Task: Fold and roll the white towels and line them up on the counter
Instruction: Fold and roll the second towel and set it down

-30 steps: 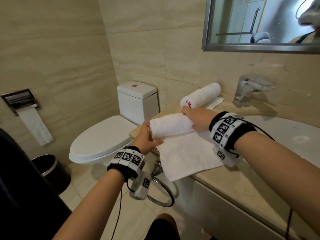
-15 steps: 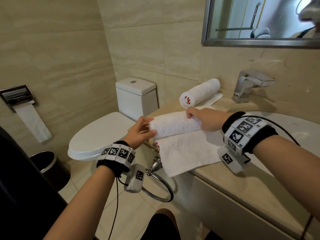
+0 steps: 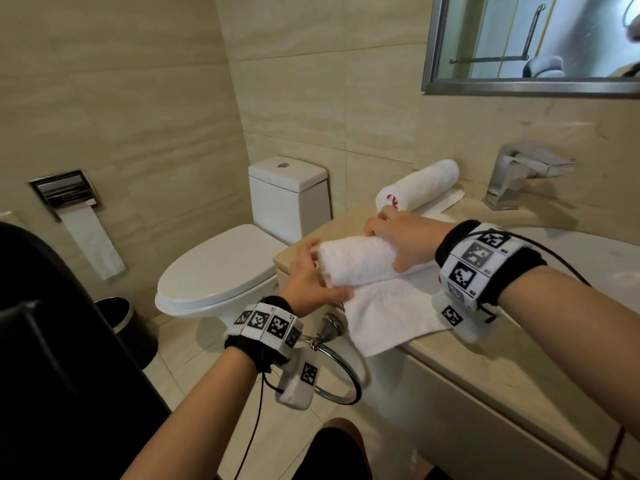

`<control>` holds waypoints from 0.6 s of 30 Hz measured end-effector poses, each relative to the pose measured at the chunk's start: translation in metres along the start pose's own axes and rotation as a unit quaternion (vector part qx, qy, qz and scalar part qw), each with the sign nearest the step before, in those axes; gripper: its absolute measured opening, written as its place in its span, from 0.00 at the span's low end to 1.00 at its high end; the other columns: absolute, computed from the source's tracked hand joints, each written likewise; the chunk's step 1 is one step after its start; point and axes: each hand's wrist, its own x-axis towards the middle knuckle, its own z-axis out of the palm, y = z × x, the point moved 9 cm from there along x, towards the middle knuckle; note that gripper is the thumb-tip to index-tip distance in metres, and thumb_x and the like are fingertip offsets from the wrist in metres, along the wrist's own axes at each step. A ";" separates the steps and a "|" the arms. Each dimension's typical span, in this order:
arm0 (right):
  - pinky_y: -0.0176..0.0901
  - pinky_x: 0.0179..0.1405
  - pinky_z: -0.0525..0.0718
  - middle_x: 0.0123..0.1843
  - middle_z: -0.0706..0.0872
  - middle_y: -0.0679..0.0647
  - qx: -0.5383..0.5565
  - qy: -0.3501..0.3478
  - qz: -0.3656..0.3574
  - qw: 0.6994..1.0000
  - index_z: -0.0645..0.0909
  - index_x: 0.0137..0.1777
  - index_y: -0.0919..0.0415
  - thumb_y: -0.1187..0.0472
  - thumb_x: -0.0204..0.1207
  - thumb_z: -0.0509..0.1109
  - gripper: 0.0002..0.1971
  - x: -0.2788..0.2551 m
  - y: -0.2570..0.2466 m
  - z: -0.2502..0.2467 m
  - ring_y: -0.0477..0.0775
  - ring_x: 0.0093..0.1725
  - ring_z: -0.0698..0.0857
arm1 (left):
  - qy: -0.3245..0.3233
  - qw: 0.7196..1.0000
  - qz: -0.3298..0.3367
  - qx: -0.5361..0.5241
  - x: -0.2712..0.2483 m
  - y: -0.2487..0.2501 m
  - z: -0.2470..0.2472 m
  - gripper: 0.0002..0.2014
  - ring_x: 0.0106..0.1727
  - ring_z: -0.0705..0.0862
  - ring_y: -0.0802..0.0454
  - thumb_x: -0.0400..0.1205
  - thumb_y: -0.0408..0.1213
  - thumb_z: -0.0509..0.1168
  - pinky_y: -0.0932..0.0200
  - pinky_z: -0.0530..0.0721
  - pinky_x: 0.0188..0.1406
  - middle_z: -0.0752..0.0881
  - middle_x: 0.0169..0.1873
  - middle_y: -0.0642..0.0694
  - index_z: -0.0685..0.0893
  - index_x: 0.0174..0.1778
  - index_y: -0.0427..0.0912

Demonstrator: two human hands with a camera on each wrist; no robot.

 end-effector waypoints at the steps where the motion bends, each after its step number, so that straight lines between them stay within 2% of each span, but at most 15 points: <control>1: 0.45 0.53 0.78 0.64 0.68 0.54 -0.010 0.000 -0.007 1.000 0.66 0.67 0.53 0.66 0.65 0.74 0.31 -0.001 -0.002 0.000 0.55 0.55 0.75 | -0.003 0.999 -0.024 0.027 0.001 -0.009 0.005 0.52 0.69 0.72 0.46 0.51 0.54 0.79 0.45 0.77 0.69 0.72 0.66 0.45 0.61 0.71 0.54; 3: 0.44 0.49 0.76 0.62 0.72 0.53 -0.029 -0.002 -0.019 0.999 0.65 0.65 0.53 0.65 0.65 0.74 0.30 -0.004 -0.005 0.002 0.54 0.52 0.74 | -0.012 0.998 -0.039 0.055 0.000 -0.018 0.011 0.54 0.71 0.70 0.44 0.48 0.60 0.75 0.42 0.73 0.72 0.75 0.67 0.45 0.65 0.73 0.51; 7: 0.34 0.29 0.62 0.60 0.76 0.53 -0.052 -0.008 -0.025 0.998 0.65 0.65 0.56 0.66 0.69 0.73 0.27 -0.015 -0.006 0.007 0.51 0.44 0.72 | -0.020 0.996 -0.025 0.078 0.000 -0.018 0.013 0.51 0.70 0.71 0.42 0.49 0.63 0.73 0.40 0.72 0.71 0.79 0.64 0.46 0.71 0.72 0.53; 9: 0.35 0.31 0.65 0.62 0.76 0.54 -0.050 -0.001 -0.025 0.998 0.65 0.66 0.57 0.67 0.71 0.71 0.26 -0.022 -0.009 0.007 0.51 0.42 0.73 | -0.023 0.995 -0.026 0.091 -0.002 -0.017 0.013 0.50 0.69 0.71 0.42 0.49 0.63 0.72 0.39 0.72 0.71 0.79 0.63 0.47 0.73 0.71 0.53; 11: 0.39 0.39 0.69 0.64 0.75 0.55 -0.051 0.008 -0.026 0.998 0.65 0.68 0.56 0.66 0.73 0.70 0.26 -0.030 -0.012 0.008 0.52 0.43 0.75 | -0.034 0.993 -0.022 0.107 -0.004 -0.018 0.013 0.50 0.69 0.72 0.42 0.50 0.63 0.73 0.40 0.73 0.70 0.79 0.64 0.47 0.71 0.71 0.53; 13: 0.41 0.42 0.70 0.64 0.76 0.55 -0.056 0.021 -0.036 0.998 0.64 0.70 0.56 0.63 0.75 0.68 0.25 -0.036 -0.016 0.010 0.55 0.46 0.79 | -0.059 0.993 -0.023 0.096 -0.012 -0.009 0.012 0.51 0.67 0.73 0.46 0.53 0.58 0.76 0.46 0.78 0.66 0.76 0.65 0.48 0.65 0.74 0.52; 15: 0.42 0.43 0.73 0.62 0.77 0.55 -0.060 0.032 -0.040 0.997 0.63 0.71 0.56 0.62 0.77 0.66 0.24 -0.042 -0.019 0.010 0.57 0.48 0.82 | -0.086 0.996 -0.026 0.021 -0.019 0.002 0.013 0.49 0.61 0.75 0.52 0.63 0.44 0.79 0.64 0.83 0.54 0.73 0.63 0.49 0.57 0.76 0.47; 16: 0.42 0.42 0.74 0.57 0.77 0.53 -0.067 0.033 -0.039 0.996 0.62 0.71 0.57 0.63 0.78 0.65 0.23 -0.045 -0.020 0.011 0.57 0.45 0.81 | -0.089 0.996 -0.022 -0.014 -0.023 0.011 0.013 0.46 0.59 0.76 0.54 0.69 0.37 0.78 0.69 0.83 0.49 0.73 0.61 0.49 0.55 0.76 0.45; 18: 0.42 0.39 0.74 0.41 0.69 0.45 -0.078 0.032 -0.034 0.996 0.61 0.70 0.60 0.69 0.77 0.63 0.23 -0.051 -0.021 0.013 0.56 0.39 0.78 | -0.064 0.998 -0.007 -0.027 -0.027 0.027 0.011 0.37 0.53 0.79 0.57 0.74 0.35 0.74 0.69 0.82 0.45 0.76 0.55 0.51 0.60 0.74 0.45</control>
